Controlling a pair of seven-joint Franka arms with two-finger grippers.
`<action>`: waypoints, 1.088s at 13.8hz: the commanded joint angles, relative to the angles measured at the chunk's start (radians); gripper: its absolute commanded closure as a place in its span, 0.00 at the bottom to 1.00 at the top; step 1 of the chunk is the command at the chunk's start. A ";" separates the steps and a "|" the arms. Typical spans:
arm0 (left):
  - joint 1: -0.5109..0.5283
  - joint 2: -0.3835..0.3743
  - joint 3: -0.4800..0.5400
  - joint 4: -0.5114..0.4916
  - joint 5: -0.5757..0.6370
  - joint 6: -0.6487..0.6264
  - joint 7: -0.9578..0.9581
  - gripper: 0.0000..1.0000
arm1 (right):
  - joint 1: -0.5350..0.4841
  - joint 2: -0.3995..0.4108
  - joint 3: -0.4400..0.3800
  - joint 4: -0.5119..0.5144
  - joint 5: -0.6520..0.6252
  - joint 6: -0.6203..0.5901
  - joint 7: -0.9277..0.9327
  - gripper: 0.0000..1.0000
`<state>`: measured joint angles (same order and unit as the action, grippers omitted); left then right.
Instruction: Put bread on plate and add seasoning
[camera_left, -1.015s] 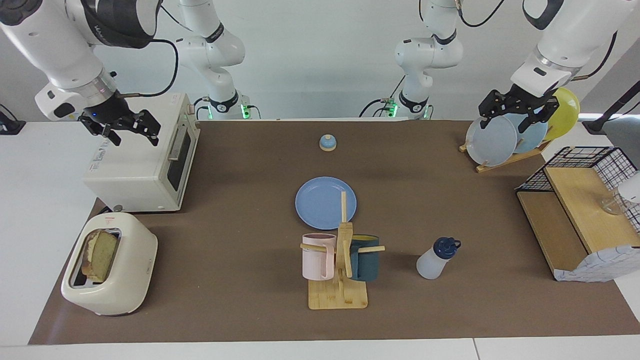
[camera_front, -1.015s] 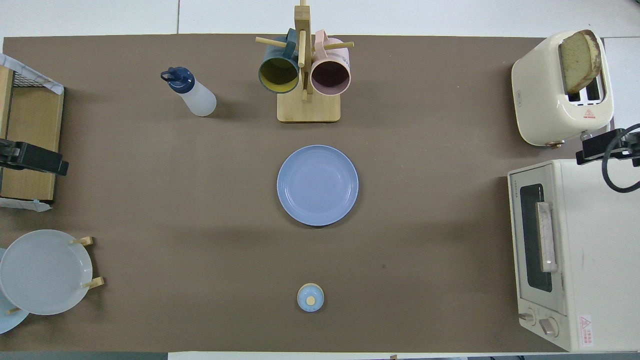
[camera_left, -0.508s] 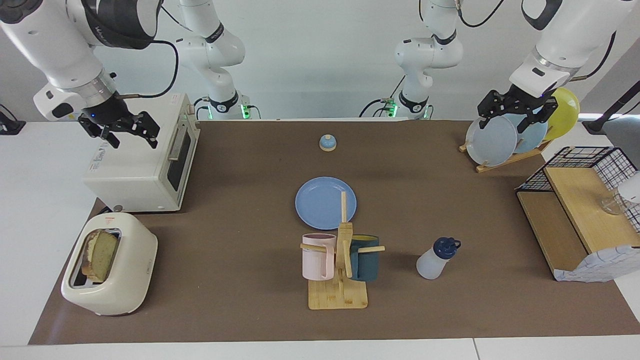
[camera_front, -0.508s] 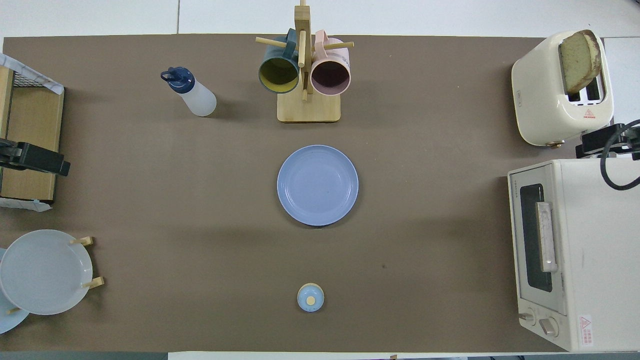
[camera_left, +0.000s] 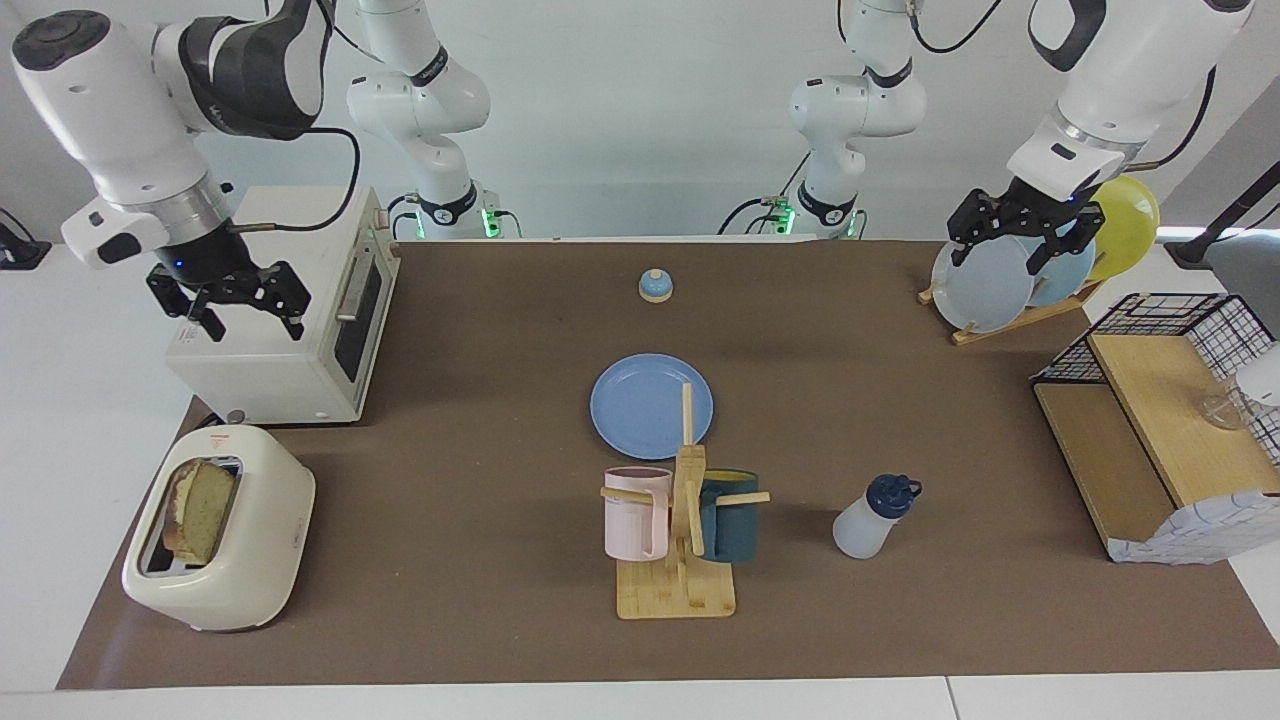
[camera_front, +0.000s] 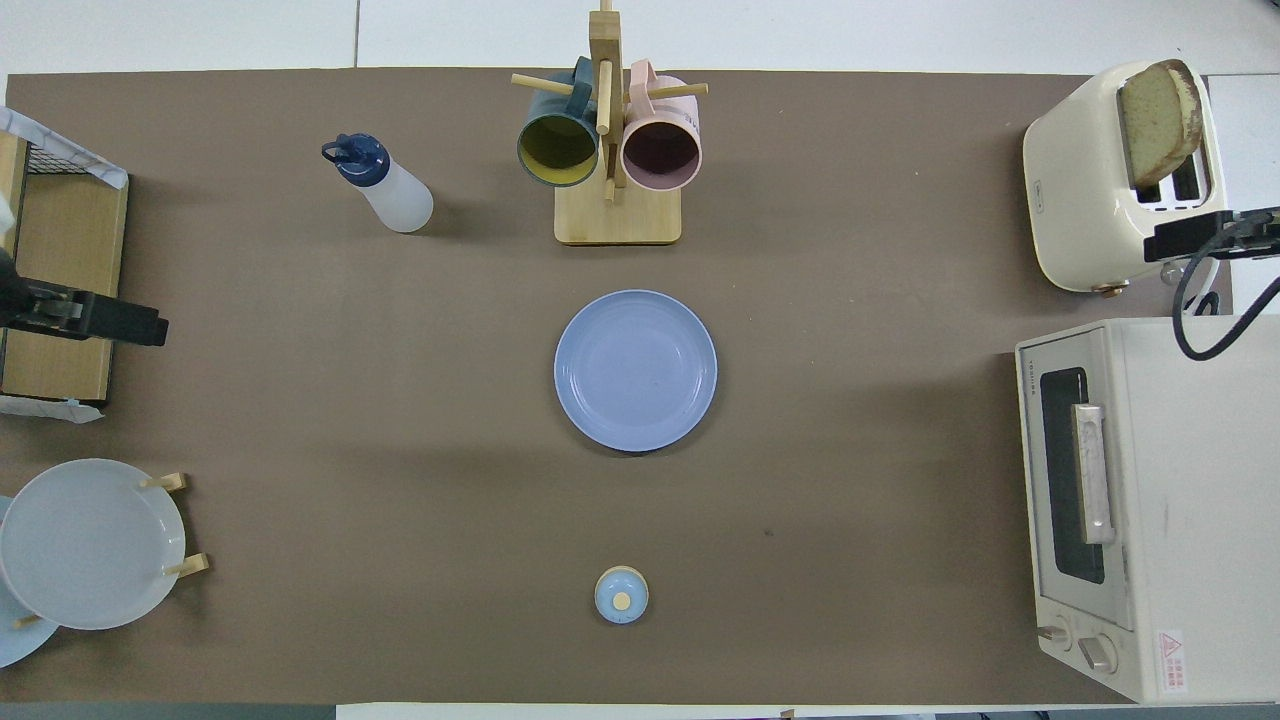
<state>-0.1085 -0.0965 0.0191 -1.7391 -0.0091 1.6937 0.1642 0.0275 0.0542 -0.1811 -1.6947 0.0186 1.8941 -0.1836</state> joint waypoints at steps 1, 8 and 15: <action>-0.054 -0.156 0.005 -0.303 -0.002 0.263 -0.003 0.00 | -0.032 0.120 0.002 0.108 0.009 0.052 -0.100 0.00; -0.158 -0.145 0.004 -0.752 -0.003 1.000 -0.138 0.00 | -0.026 0.222 0.008 0.095 0.021 0.376 -0.132 0.00; -0.174 0.135 0.009 -0.809 -0.014 1.579 -0.192 0.00 | -0.049 0.250 0.008 0.035 0.024 0.554 -0.140 0.16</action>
<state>-0.2701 -0.0109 0.0160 -2.5571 -0.0094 3.1993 -0.0192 -0.0191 0.3029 -0.1787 -1.6406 0.0192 2.4141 -0.3101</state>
